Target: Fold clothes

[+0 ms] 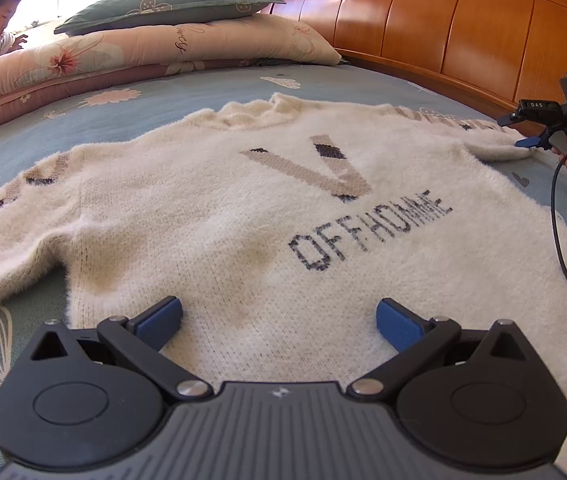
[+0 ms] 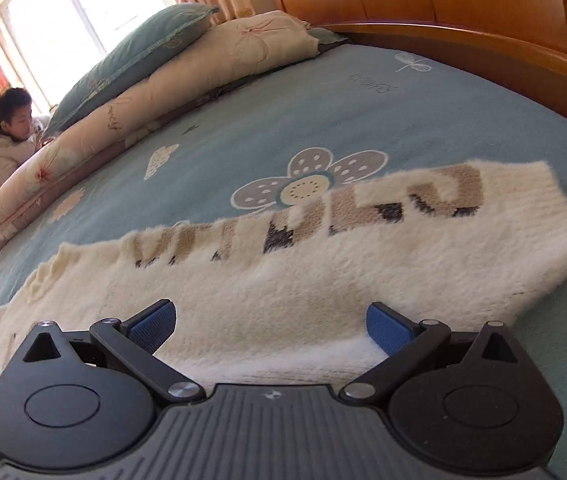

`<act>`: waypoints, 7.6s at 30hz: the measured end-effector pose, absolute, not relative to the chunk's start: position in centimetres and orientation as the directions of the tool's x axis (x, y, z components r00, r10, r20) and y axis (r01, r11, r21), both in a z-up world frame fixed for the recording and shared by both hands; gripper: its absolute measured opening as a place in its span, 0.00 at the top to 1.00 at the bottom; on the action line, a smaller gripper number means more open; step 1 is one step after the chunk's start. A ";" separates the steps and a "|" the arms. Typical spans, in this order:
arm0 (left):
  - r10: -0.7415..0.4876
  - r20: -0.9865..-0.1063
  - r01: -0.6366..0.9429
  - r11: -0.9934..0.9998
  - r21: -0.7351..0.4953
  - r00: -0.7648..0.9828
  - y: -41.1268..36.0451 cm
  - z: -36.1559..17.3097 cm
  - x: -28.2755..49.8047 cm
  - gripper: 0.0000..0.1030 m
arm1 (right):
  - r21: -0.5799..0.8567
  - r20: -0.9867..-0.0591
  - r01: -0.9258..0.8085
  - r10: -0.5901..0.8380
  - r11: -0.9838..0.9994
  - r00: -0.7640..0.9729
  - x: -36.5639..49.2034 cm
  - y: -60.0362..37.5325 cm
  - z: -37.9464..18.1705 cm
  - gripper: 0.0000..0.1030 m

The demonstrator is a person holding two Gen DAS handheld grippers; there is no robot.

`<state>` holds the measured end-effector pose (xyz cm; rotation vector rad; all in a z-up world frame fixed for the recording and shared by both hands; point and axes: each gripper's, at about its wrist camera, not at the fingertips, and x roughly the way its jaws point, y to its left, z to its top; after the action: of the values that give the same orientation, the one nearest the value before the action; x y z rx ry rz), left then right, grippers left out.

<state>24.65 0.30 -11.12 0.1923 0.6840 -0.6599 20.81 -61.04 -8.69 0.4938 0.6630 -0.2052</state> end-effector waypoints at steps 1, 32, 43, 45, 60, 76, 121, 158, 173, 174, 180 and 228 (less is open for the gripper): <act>-0.500 -0.640 0.622 0.782 -0.044 0.583 0.3 -11.1 24.6 0.01 | 0.362 -0.643 0.375 -0.063 0.853 0.763 20.6 -61.7 -8.4 0.00; -0.500 -0.638 0.620 0.784 -0.044 0.586 0.2 -11.2 24.6 0.01 | 0.040 -0.758 0.505 -0.303 0.862 0.577 26.0 -60.7 -9.4 0.00; -0.500 -0.638 0.619 0.784 -0.045 0.586 0.2 -11.2 24.7 0.01 | -0.032 -0.724 0.382 -0.285 0.924 0.628 29.1 -61.1 -10.2 0.00; -0.499 -0.638 0.619 0.784 -0.044 0.587 0.2 -11.3 24.7 0.01 | -0.013 -0.719 0.447 -0.319 0.894 0.617 28.4 -63.0 -10.0 0.00; -0.495 -0.637 0.617 0.786 -0.039 0.591 0.1 -11.3 24.6 0.01 | 0.112 -0.765 0.455 -0.216 0.884 0.607 22.3 -61.5 -8.8 0.00; -0.492 -0.636 0.615 0.788 -0.034 0.594 0.1 -11.2 24.5 0.01 | 0.090 -0.803 0.159 -0.023 0.983 0.595 28.2 -43.8 -7.1 0.00; -0.458 -0.541 0.443 0.881 -0.167 0.706 6.0 -7.3 26.3 0.01 | 0.009 -0.746 0.129 -0.080 0.992 0.661 15.4 -20.1 -9.6 0.00; -0.559 -0.721 0.486 0.803 -0.346 0.410 3.8 -9.0 29.3 0.01 | 0.009 -0.685 0.164 -0.114 0.986 0.720 14.5 -19.6 -10.4 0.00; -0.362 -0.770 0.487 0.870 -0.077 0.525 0.3 -9.3 26.4 0.01 | 0.017 -0.696 0.139 -0.088 0.990 0.713 14.5 -19.9 -10.1 0.00; -0.351 -0.776 0.475 0.877 -0.076 0.523 0.2 -9.2 26.1 0.01 | 0.018 -0.701 0.133 -0.082 0.991 0.708 14.4 -19.9 -10.0 0.00; -0.331 -0.797 0.440 0.893 -0.092 0.505 1.0 -7.7 22.6 0.01 | 0.014 -0.722 0.075 -0.042 0.997 0.690 13.0 -20.1 -9.4 0.00; -0.346 -0.659 0.232 0.938 -0.258 0.668 2.9 1.3 41.0 0.01 | 0.040 -0.436 -0.140 0.144 0.989 0.888 6.8 -20.4 -9.4 0.00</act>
<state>41.04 2.90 1.28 -0.1571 0.7744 -0.3277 6.83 -20.37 -9.42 0.0076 0.4539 0.1476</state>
